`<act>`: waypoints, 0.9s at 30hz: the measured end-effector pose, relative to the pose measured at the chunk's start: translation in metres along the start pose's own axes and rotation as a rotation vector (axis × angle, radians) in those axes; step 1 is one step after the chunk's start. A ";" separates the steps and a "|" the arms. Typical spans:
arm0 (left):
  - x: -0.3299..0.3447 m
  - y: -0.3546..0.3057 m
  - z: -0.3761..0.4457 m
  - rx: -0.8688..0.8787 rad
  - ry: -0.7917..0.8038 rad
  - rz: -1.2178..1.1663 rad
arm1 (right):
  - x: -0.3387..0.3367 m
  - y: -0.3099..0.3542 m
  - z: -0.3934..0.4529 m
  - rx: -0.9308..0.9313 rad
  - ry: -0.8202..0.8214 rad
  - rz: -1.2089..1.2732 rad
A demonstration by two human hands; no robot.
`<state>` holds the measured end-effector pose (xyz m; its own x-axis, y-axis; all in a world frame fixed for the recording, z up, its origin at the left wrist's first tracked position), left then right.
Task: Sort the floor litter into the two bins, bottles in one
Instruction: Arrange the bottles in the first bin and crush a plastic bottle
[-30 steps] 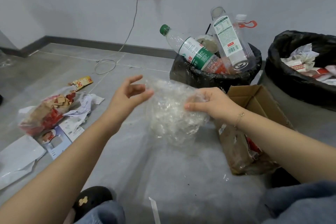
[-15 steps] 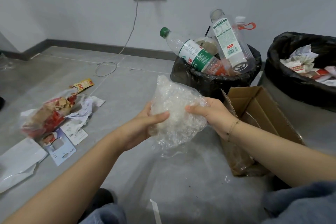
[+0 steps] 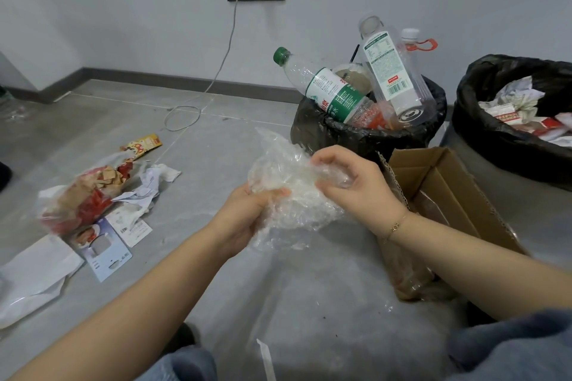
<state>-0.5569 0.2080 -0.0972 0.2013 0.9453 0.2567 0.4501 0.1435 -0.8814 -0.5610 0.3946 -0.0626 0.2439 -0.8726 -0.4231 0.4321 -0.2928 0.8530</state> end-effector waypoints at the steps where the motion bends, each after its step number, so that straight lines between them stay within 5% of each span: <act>1: 0.000 -0.001 -0.001 -0.019 0.014 -0.037 | 0.000 0.002 0.000 -0.048 0.026 -0.063; 7: 0.001 -0.018 -0.013 -0.010 0.275 -0.424 | -0.001 0.000 -0.001 -0.271 0.135 -0.456; 16: 0.003 -0.019 -0.009 0.044 0.145 -0.105 | 0.011 -0.001 -0.007 -0.516 0.325 -0.696; 19: -0.008 -0.017 -0.005 0.110 0.042 -0.087 | 0.008 -0.001 -0.008 -0.300 0.298 -0.432; 23: -0.009 -0.021 -0.007 0.218 -0.008 -0.049 | -0.008 -0.001 0.000 0.038 0.012 0.048; 27: 0.005 -0.024 -0.010 0.247 0.079 0.005 | -0.007 -0.005 0.005 0.231 0.132 0.204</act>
<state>-0.5586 0.2062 -0.0708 0.2751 0.9216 0.2737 0.2247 0.2152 -0.9504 -0.5698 0.4004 -0.0625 0.4218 -0.8688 -0.2595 0.1580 -0.2114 0.9645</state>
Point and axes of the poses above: each hand's wrist, its own z-axis towards the middle knuckle, its own x-axis out of the palm, y = z × x, the point moved 3 cm from there along z, towards the middle knuckle, and after that the axes turned 9 degrees about y, right-handed, at the moved point
